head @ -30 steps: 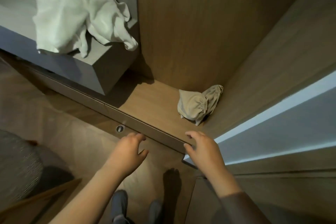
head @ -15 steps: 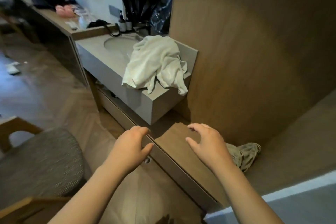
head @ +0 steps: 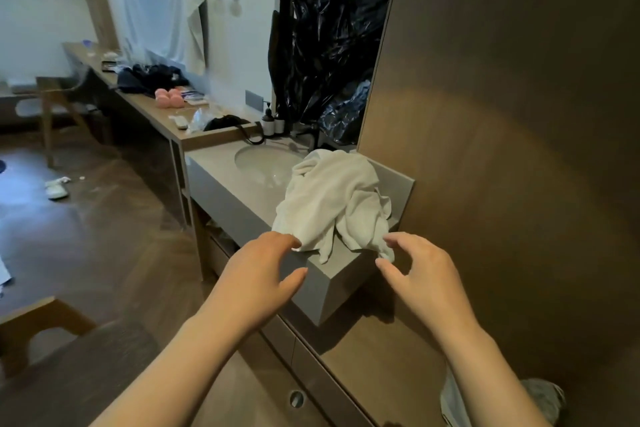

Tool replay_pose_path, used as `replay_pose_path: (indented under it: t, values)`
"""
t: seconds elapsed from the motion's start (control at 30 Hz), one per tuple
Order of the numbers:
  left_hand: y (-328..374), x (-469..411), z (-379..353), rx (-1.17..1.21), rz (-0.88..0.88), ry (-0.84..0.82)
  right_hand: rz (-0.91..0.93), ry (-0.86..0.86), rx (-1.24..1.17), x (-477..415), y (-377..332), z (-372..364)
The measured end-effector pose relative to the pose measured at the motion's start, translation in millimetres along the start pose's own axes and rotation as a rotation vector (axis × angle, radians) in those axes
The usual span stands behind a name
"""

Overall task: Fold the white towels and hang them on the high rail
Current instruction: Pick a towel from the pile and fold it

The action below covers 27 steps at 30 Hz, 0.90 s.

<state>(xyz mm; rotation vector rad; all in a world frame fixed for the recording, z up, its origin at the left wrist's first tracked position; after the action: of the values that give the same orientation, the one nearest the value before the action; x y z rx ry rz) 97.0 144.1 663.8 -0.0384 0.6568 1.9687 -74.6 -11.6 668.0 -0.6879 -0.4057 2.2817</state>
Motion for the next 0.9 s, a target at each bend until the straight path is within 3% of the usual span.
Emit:
replay_pose_path:
  t: [0.6,0.9]
  values:
    - [-48,-205,-37,-0.040,0.046,0.042,-0.022,-0.037,-0.122,-208,64,-59]
    - [-72,-271,-80,0.006,0.092,-0.015,-0.061,-0.092,-0.124,-265,101,-88]
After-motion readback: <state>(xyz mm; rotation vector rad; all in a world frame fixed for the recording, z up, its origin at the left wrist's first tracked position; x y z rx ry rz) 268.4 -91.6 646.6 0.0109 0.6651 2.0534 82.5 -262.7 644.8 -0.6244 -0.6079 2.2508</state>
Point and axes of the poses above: each hand's wrist, its own x-axis away from the middle knuckle, its own z-axis out of the back of the hand, y = z × x, the point moved 7 cm from there along -x, towards the middle knuckle, and after that the axes turned 1 degree about y, right-handed, at the moved point
